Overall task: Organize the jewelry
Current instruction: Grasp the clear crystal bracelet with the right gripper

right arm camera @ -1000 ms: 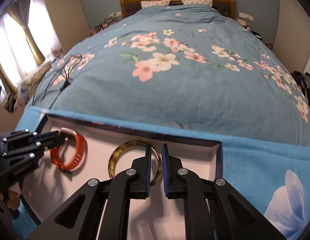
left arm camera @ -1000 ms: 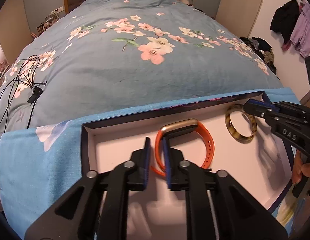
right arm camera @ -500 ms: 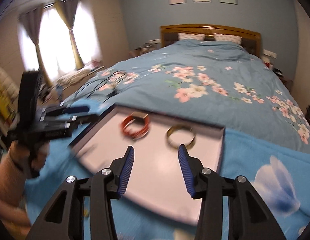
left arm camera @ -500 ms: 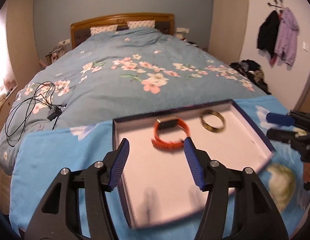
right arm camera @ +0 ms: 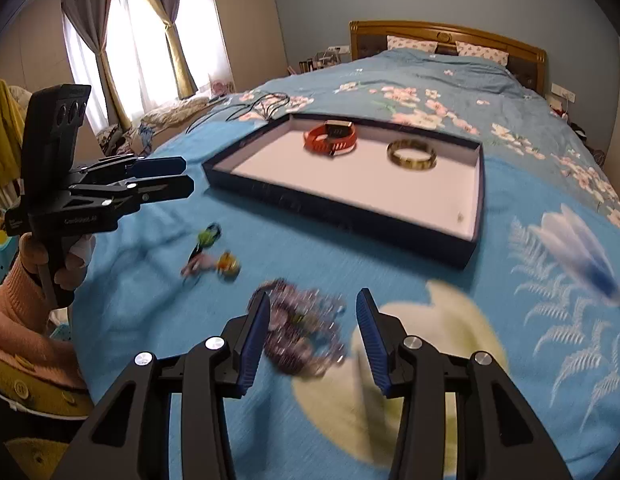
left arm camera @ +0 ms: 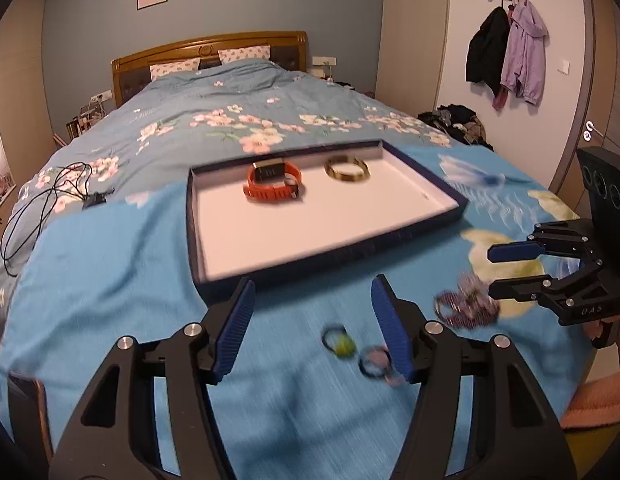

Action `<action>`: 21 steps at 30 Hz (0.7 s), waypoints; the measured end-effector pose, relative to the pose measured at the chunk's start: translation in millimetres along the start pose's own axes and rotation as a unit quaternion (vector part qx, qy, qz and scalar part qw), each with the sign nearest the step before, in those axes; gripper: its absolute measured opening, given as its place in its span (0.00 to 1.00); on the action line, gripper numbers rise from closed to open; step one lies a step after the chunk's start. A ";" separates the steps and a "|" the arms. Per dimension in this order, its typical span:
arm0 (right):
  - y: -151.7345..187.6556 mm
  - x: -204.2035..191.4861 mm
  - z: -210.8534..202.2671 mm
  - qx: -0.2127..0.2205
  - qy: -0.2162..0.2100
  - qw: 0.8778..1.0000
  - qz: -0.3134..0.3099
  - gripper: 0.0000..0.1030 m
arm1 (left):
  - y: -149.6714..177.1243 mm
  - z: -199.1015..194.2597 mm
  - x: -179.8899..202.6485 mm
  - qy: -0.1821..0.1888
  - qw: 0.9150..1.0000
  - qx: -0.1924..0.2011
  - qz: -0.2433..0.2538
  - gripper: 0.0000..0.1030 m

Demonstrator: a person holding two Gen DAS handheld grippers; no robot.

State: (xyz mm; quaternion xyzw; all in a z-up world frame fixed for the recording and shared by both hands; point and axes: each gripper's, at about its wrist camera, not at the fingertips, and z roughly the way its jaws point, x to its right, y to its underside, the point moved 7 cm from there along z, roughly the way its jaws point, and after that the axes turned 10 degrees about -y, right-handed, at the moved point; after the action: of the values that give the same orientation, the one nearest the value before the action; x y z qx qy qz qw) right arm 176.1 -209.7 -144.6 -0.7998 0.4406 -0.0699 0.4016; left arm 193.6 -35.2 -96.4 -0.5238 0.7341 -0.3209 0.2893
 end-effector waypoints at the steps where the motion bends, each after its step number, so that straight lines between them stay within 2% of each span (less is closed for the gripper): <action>1: 2.8 -1.5 1.4 -0.002 0.001 1.000 0.000 0.41 | 5.3 -2.2 2.4 -0.003 1.000 -0.001 0.001 0.58; 11: 2.0 -5.4 12.3 -0.004 0.015 1.000 0.001 0.39 | 26.5 -9.4 28.2 0.006 1.000 -0.002 0.029 0.61; 16: -2.2 -1.9 20.0 -0.015 0.007 1.000 0.010 0.30 | 27.4 -9.6 28.3 0.012 1.000 -0.004 0.020 0.61; 19: -2.5 1.4 21.9 -0.017 -0.007 1.000 0.020 0.20 | 27.1 -9.2 27.4 0.013 1.000 -0.005 0.017 0.61; 20: -3.4 0.8 20.9 -0.015 -0.010 1.000 0.019 0.10 | 27.2 -9.3 27.1 0.012 1.000 -0.005 0.018 0.61; 21: -4.8 0.7 19.9 -0.013 -0.011 1.000 0.017 0.09 | 26.8 -9.5 26.7 0.012 1.000 -0.004 0.018 0.61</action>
State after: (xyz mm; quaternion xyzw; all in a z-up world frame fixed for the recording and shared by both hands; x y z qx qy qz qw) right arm 188.9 -197.2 -154.6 -0.7981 0.4508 -0.0484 0.3969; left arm 163.2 -52.4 -113.5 -0.5080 0.7482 -0.3187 0.2839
